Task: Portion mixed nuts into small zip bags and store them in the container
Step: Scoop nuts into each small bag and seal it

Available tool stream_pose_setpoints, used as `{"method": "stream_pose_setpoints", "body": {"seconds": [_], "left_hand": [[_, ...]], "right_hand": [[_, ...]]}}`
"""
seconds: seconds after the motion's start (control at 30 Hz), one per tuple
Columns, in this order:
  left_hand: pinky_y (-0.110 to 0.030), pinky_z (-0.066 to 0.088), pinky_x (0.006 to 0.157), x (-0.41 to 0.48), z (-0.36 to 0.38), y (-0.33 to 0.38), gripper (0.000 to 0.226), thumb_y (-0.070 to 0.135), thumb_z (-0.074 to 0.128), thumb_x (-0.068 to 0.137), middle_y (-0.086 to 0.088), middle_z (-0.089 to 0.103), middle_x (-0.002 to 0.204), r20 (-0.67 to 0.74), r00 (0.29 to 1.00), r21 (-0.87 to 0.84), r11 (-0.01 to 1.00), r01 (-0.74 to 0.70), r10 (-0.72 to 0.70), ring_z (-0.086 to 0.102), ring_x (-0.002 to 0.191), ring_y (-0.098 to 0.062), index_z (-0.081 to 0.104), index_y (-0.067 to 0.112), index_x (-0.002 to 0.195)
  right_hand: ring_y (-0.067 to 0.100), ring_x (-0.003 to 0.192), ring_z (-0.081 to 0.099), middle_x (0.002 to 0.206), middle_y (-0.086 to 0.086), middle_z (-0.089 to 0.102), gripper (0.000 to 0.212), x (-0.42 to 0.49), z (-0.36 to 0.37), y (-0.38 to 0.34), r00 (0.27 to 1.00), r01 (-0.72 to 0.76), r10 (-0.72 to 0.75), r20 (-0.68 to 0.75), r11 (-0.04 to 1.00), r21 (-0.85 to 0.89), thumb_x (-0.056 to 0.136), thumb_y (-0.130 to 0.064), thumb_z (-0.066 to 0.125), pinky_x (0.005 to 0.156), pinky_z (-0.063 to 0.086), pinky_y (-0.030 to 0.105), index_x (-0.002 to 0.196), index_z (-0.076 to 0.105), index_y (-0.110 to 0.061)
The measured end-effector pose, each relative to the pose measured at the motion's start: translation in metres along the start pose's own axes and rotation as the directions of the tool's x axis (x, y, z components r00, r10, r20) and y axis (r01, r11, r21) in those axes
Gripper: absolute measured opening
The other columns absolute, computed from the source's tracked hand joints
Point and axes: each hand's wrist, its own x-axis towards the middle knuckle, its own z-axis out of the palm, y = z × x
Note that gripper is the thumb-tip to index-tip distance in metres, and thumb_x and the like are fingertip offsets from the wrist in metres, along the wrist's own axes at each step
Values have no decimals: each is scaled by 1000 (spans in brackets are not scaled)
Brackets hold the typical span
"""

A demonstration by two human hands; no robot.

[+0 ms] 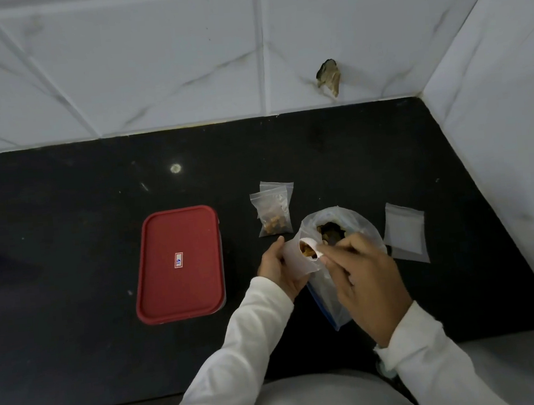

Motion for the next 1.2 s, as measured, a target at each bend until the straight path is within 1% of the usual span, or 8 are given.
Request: {"method": "stream_pose_setpoints", "body": {"seconds": [0.1, 0.3, 0.5, 0.57, 0.67, 0.87, 1.03, 1.2], "left_hand": [[-26, 54, 44, 0, 1, -2, 39, 34, 48, 99, -15, 72, 71, 35, 999, 7, 1000, -4, 4, 71, 56, -24, 67, 1, 97], [-24, 53, 43, -2, 1, -1, 37, 36, 50, 97, -13, 73, 73, 28, 1000, 2, 1000, 12, -12, 71, 57, -22, 66, 3, 104], [-25, 54, 45, -2, 0, -3, 39, 39, 52, 96, -11, 73, 75, 9, 1000, 21, 999, 30, -30, 72, 60, -22, 66, 6, 109], [-25, 55, 45, -3, 1, -2, 39, 39, 52, 96, -12, 73, 73, 5, 999, 8, 999, 32, -32, 72, 59, -23, 65, 6, 112], [-25, 54, 44, -2, 0, -2, 40, 39, 52, 96, -12, 73, 79, -5, 999, -2, 999, 41, -41, 72, 62, -24, 65, 7, 117], [-27, 54, 45, 1, 0, -1, 29, 35, 56, 96, -11, 74, 74, -11, 999, -23, 999, 36, -36, 72, 60, -24, 67, 11, 107], [-28, 55, 47, 10, 0, -2, 32, 35, 55, 95, -12, 75, 81, -58, 998, -32, 999, -14, 12, 69, 78, -26, 66, 13, 115], [-28, 56, 51, 16, -2, -7, 33, 37, 53, 96, -11, 72, 93, -91, 996, -50, 998, -22, 18, 68, 86, -25, 66, 13, 115]], "right_hand": [[16, 59, 58, 78, 10, 59, 42, -2, 0, -2, 998, 58, -58, -2, 993, -100, 61, 4, 84, 46, 54, 25, 101, 74, -5], [13, 54, 53, 70, 7, 57, 34, -7, 5, 0, 974, 202, -216, -72, 965, -166, 86, -13, 47, 46, 48, 19, 105, 73, -4], [11, 58, 53, 75, 5, 58, 27, -11, 20, 15, 966, 216, -234, -110, 964, -155, 97, -21, 40, 49, 51, 22, 111, 60, -8], [10, 62, 51, 79, 2, 55, 28, -10, 21, 15, 960, 166, -176, -219, 984, -60, 103, -23, 38, 49, 53, 23, 104, 60, -6], [7, 68, 54, 81, 2, 59, 18, -10, 6, 11, 971, -42, 78, -226, 986, 161, 88, -9, 68, 59, 50, 20, 105, 74, -9], [2, 84, 61, 91, -9, 65, 21, -8, -9, 54, 895, -348, 424, -141, 859, 375, 90, -24, 65, 72, 50, 14, 111, 71, -25], [12, 80, 61, 88, 4, 67, 15, -20, 10, 99, 912, -388, 405, -65, 903, 186, 88, -17, 67, 74, 55, 35, 102, 74, -17], [12, 79, 55, 91, 6, 62, 17, -14, 33, 101, 951, -307, 304, 50, 948, 78, 90, -14, 65, 72, 42, 19, 105, 73, -13]]}}
